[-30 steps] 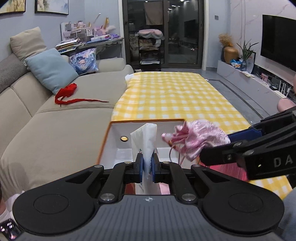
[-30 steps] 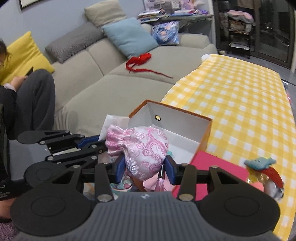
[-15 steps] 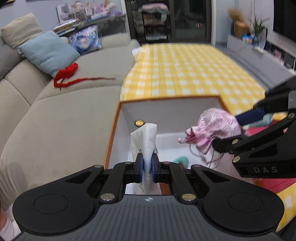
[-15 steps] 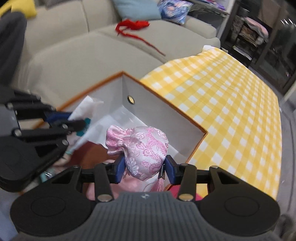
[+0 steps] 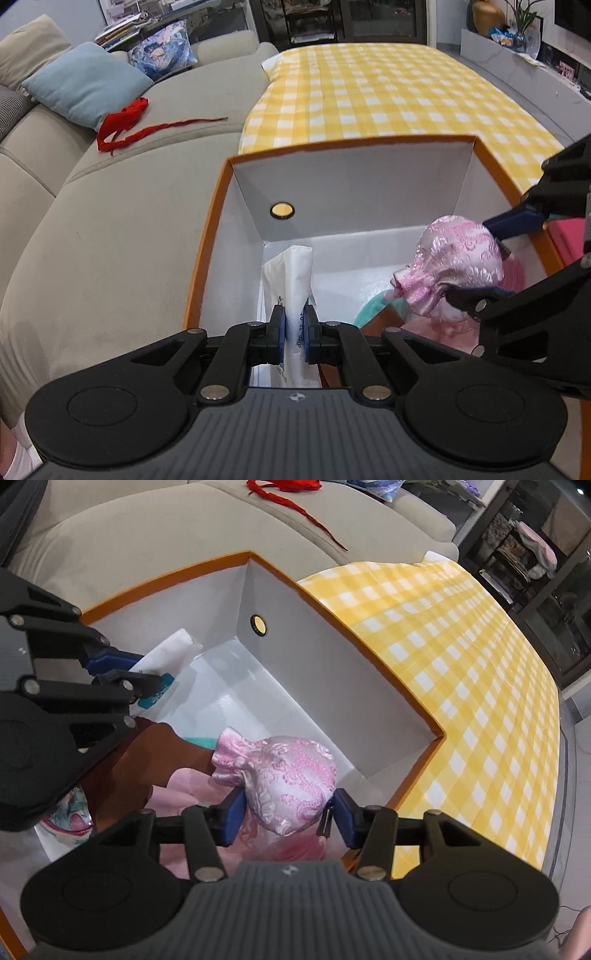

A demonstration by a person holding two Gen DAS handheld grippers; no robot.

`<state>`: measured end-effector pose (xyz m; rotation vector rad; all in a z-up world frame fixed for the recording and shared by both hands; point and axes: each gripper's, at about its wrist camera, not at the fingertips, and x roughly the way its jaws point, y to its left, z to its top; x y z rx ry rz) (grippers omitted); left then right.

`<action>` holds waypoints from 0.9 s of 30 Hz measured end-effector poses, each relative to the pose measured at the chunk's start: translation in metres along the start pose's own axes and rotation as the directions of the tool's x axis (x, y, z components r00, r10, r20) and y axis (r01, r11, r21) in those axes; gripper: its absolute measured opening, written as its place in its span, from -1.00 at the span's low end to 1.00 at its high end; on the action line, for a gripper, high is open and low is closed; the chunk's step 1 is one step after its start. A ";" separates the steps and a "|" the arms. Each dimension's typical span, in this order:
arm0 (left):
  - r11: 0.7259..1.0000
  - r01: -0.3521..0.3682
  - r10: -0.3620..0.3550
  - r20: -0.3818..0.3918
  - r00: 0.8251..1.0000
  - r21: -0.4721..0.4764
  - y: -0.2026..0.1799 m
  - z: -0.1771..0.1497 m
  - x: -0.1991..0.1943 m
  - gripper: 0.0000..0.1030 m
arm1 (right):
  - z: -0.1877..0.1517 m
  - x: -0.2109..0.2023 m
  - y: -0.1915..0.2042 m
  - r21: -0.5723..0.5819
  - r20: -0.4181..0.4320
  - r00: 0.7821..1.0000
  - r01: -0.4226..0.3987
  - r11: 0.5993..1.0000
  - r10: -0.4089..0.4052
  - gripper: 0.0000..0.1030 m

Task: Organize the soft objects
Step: 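Carry the tissue pack and pink pouch into the white box and open both tools, then move both open tools back over the pink ball and silver bag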

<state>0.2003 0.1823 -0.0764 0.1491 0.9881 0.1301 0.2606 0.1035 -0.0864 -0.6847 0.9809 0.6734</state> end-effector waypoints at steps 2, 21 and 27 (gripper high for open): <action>1.000 -0.017 0.017 -0.014 1.000 0.012 -0.001 -0.001 0.003 -0.78 | 0.001 0.000 0.000 -0.002 -0.003 1.000 -0.006 1.000 0.006 0.01; 1.000 -0.020 0.021 0.062 0.998 -0.023 -0.006 -0.004 -0.050 -0.32 | -0.019 -0.068 -0.004 0.027 0.123 0.992 0.000 1.000 -0.004 0.21; 0.998 0.025 -0.016 0.165 0.986 -0.056 -0.014 -0.011 -0.092 -0.30 | -0.051 -0.113 -0.014 0.164 0.229 0.973 -0.019 0.986 -0.019 0.22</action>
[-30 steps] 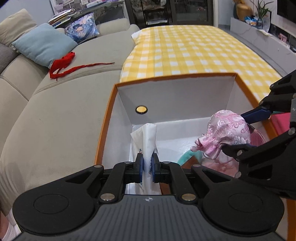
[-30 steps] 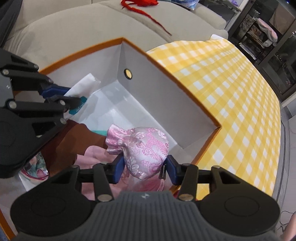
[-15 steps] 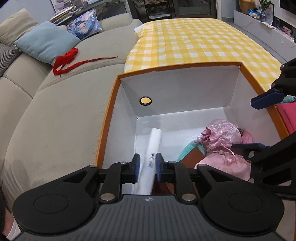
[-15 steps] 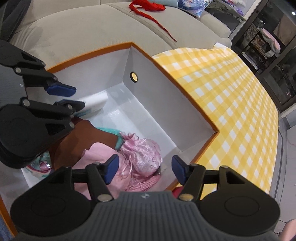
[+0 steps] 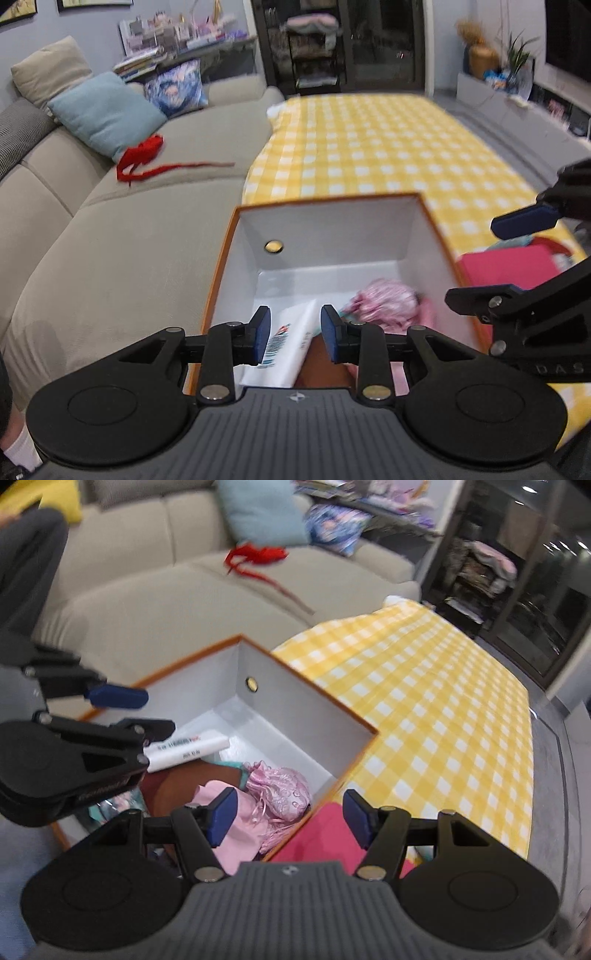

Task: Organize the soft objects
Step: 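Move both open tools back over the pink ball and silver bag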

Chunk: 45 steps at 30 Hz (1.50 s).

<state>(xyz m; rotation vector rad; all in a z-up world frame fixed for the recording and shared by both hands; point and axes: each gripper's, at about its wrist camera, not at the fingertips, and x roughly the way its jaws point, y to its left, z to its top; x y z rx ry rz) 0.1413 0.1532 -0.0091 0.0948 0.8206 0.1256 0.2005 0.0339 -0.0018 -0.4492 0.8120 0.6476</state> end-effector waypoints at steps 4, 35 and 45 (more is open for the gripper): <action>0.999 0.039 -0.038 0.061 0.997 -0.019 -0.012 -0.004 -0.027 -0.30 | -0.023 -0.032 -0.010 0.098 0.068 0.998 -0.006 0.995 -0.001 0.22; 0.884 0.433 -0.448 0.058 0.892 0.174 -0.158 -0.030 -0.073 -0.30 | -0.187 -0.104 -0.117 0.492 0.026 0.985 0.134 0.860 -0.169 0.22; 0.818 0.443 -0.460 -0.045 0.887 0.366 -0.210 0.005 -0.038 -0.30 | -0.207 -0.070 -0.173 0.555 -0.067 0.985 0.171 0.814 -0.161 0.22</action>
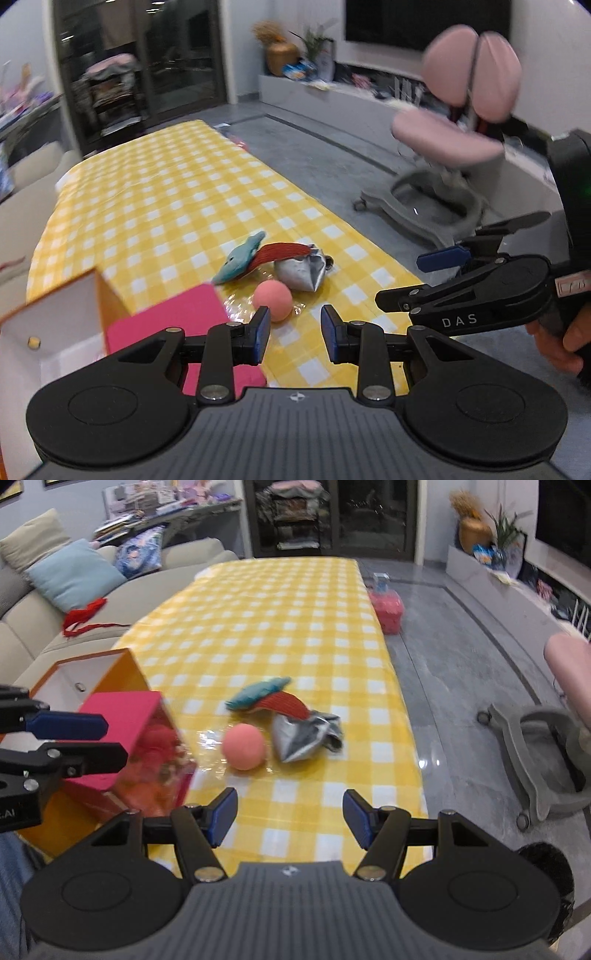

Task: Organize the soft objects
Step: 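Move both open tools back over the pink ball and silver bag, then grasp the pink ball with the left tool while the right tool grasps the silver bag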

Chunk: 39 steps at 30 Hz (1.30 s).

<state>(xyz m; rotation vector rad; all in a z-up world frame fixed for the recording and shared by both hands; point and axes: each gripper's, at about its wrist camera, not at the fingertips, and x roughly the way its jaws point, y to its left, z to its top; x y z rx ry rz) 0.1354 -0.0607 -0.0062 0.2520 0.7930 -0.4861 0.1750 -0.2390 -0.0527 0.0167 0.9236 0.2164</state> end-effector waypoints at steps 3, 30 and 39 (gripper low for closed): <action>0.998 0.005 -0.002 -0.049 0.999 0.064 -0.001 0.014 0.026 -0.19 | 0.004 0.013 -0.011 0.009 -0.025 1.000 -0.009 1.000 0.009 0.22; 0.994 0.017 0.041 -0.503 0.864 0.110 0.025 0.052 0.206 -0.10 | 0.044 0.098 -0.061 0.019 -0.076 0.992 -0.098 0.995 0.099 0.54; 0.998 -0.048 0.056 -0.380 0.923 0.029 0.049 0.072 0.160 -0.11 | 0.061 0.145 -0.042 -0.077 -0.115 0.981 -0.169 0.983 0.159 0.86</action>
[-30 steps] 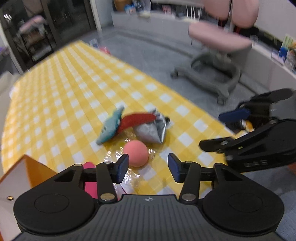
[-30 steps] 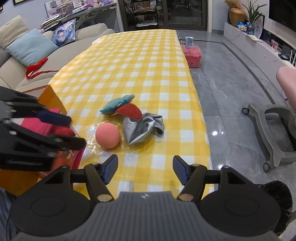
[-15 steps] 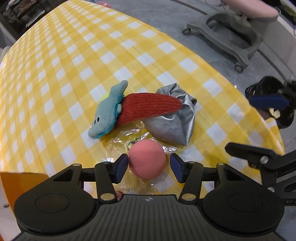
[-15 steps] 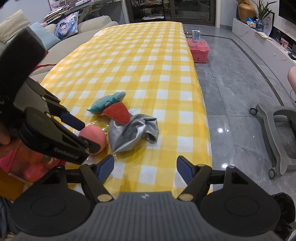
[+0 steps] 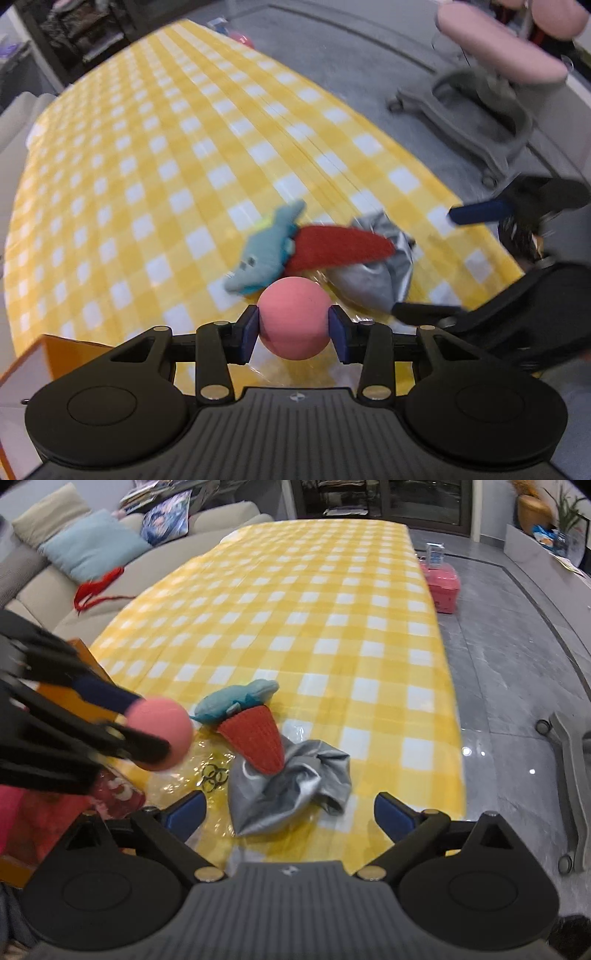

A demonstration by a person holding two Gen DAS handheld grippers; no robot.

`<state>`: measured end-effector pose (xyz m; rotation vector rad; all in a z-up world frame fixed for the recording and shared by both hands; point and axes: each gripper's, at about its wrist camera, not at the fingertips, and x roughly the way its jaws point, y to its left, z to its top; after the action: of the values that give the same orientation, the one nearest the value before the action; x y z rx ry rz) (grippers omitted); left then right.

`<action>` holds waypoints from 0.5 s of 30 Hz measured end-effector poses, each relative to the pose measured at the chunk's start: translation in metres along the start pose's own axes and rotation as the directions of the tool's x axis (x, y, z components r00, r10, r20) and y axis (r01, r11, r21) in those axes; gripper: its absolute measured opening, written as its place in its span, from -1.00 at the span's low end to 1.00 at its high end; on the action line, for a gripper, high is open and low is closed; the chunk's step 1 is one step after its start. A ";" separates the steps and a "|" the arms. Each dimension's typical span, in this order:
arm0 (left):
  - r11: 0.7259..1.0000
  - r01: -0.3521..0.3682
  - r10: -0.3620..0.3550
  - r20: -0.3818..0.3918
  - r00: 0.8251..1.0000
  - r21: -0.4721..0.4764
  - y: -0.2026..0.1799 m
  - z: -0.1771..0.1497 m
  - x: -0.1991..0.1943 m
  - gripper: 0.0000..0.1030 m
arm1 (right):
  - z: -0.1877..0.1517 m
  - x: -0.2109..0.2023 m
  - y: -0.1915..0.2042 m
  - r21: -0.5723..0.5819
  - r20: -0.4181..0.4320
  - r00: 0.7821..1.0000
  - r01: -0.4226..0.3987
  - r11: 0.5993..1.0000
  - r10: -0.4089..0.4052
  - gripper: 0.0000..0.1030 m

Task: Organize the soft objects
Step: 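Grasp the pink ball with the left tool while the right tool grasps the silver bag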

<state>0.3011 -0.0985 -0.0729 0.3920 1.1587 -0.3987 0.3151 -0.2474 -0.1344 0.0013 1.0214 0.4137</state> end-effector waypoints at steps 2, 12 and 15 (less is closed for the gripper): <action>1.000 -0.002 0.002 0.009 1.000 -0.009 0.004 0.002 -0.005 -0.11 | 0.006 0.014 0.000 0.007 -0.021 1.000 -0.001 1.000 0.001 0.86; 0.999 0.029 -0.028 0.030 0.999 -0.024 0.003 -0.004 -0.009 -0.11 | 0.009 0.042 -0.003 0.037 -0.066 0.998 0.016 0.999 -0.013 0.05; 0.999 0.041 -0.040 0.037 0.999 -0.032 0.001 -0.006 -0.011 -0.11 | 0.007 0.040 -0.004 0.024 -0.068 0.997 0.029 0.999 -0.027 -0.62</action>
<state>0.2932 -0.0936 -0.0647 0.3316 1.1381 -0.4203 0.3410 -0.2366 -0.1648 -0.0048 1.0923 0.3778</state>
